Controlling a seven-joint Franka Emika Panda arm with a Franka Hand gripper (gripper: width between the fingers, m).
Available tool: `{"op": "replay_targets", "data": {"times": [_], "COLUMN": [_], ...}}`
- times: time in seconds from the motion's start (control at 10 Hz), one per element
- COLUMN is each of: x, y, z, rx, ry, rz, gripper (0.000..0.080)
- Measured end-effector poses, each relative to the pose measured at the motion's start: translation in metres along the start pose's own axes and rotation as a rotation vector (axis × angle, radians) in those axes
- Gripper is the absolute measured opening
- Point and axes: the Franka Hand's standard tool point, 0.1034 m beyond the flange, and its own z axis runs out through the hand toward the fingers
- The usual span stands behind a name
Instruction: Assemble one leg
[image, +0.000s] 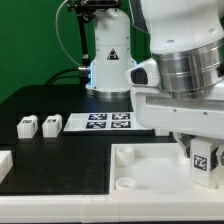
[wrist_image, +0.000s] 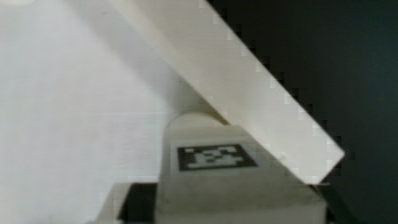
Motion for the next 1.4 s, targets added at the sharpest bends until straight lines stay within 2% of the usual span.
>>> {"op": "replay_targets", "data": {"times": [0.1, 0.2, 0.3, 0.5, 0.6, 0.7, 0.8, 1.1, 1.2, 1.4], "x": [0.0004, -0.0024, -0.0012, -0.0026, -0.0027, -0.0059, -0.0079, -0.0061, -0.0061, -0.0052], "y": [0.0, -0.0016, -0.0009, -0.0006, -0.0002, 0.0034, 0.0005, 0.0007, 0.0016, 0.0038], "z": [0.0002, 0.0009, 0.0007, 0.0014, 0.0014, -0.0006, -0.0058, -0.0051, -0.0052, -0.0054], "rx": [0.044, 0.065, 0.08, 0.077, 0.073, 0.025, -0.019, -0.013, -0.02, -0.052], "ry": [-0.004, -0.002, -0.017, -0.02, -0.02, -0.048, -0.038, -0.033, -0.034, -0.032], "rz": [0.225, 0.397, 0.447, 0.382, 0.354, 0.114, -0.124, -0.495, -0.589, -0.944], "gripper": [0.0296, 0.0296, 0.0296, 0.0296, 0.0483, 0.0594, 0.0633, 0.0649, 0.0649, 0.0649]}}
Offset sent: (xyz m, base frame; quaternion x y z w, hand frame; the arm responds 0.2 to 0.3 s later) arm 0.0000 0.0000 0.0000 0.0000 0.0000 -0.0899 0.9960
